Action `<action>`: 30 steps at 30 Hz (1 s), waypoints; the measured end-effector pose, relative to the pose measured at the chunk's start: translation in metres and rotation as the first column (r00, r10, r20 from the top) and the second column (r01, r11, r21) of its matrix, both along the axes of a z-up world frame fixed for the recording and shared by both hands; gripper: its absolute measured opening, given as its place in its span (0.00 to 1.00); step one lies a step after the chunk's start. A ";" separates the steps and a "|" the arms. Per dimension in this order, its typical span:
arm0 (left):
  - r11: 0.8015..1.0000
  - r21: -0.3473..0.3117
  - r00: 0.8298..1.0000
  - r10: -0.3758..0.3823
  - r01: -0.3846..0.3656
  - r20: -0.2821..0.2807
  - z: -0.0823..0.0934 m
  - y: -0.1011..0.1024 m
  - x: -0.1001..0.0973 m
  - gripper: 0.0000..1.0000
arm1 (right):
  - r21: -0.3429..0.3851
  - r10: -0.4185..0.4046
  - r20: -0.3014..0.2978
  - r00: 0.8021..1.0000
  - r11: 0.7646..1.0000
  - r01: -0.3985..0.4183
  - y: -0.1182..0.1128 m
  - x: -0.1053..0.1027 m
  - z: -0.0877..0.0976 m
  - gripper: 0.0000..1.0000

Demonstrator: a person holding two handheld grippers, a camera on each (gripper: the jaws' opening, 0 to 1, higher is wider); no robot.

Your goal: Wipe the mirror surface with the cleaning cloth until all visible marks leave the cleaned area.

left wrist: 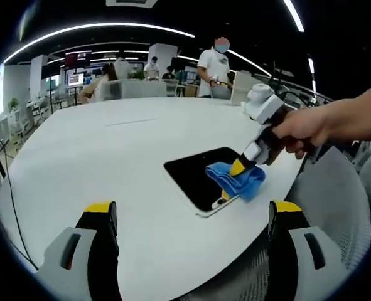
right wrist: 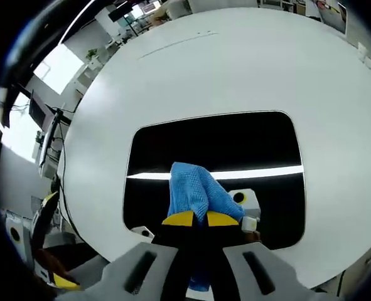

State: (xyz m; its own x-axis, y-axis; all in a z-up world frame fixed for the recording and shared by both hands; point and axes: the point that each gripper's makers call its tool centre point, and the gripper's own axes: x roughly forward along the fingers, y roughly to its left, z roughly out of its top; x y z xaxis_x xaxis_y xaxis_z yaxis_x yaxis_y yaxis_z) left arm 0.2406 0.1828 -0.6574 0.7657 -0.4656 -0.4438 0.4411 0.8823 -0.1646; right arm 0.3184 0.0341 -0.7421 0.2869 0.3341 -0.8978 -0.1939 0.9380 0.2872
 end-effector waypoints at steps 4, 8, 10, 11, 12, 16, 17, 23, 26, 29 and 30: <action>1.000 -0.003 1.000 0.007 -0.008 -0.021 -0.002 0.000 -0.001 0.99 | -0.006 0.021 0.006 1.000 1.000 -0.021 0.013 -0.002 0.000 0.00; 1.000 0.000 1.000 0.021 -0.021 -0.020 0.000 0.002 0.000 0.99 | -0.003 0.033 0.010 0.999 0.999 -0.033 0.023 -0.004 0.002 0.00; 1.000 -0.008 1.000 0.022 -0.022 -0.018 0.002 0.000 0.002 0.99 | -0.002 0.037 0.013 0.999 0.999 -0.037 0.028 -0.003 0.002 0.00; 1.000 -0.006 1.000 0.018 -0.018 -0.017 0.003 -0.001 0.003 0.99 | -0.003 0.040 0.014 0.999 0.999 -0.040 0.030 -0.003 0.002 0.00; 1.000 -0.001 1.000 0.008 -0.008 -0.014 0.003 -0.004 0.004 0.99 | -0.004 0.046 0.015 0.999 0.999 -0.046 0.033 -0.004 0.002 0.00; 1.000 0.020 1.000 0.005 -0.005 0.002 0.005 -0.007 0.005 0.99 | -0.009 0.066 0.021 0.998 0.998 -0.066 0.041 -0.004 0.003 0.00; 1.000 0.022 1.000 0.007 -0.007 -0.003 0.003 -0.007 0.005 0.99 | -0.008 0.069 0.022 0.997 0.998 -0.069 0.043 -0.005 0.003 0.00; 0.999 0.051 1.000 0.004 -0.004 0.000 0.000 -0.007 0.005 0.99 | 0.004 0.082 0.023 0.996 0.997 -0.082 0.056 -0.005 0.003 0.00; 1.000 0.015 1.000 0.010 -0.010 0.015 0.005 -0.010 0.009 0.99 | 0.007 0.091 0.025 0.996 0.996 -0.091 0.062 -0.006 0.003 0.00; 1.000 0.010 1.000 0.025 -0.025 -0.002 0.003 -0.011 0.008 0.99 | -0.002 0.111 0.036 0.993 0.994 -0.111 0.067 -0.006 0.002 0.00; 1.000 0.008 1.000 0.029 -0.029 0.007 0.005 -0.012 0.008 0.99 | -0.004 0.113 0.040 0.993 0.994 -0.113 0.069 -0.006 0.002 0.00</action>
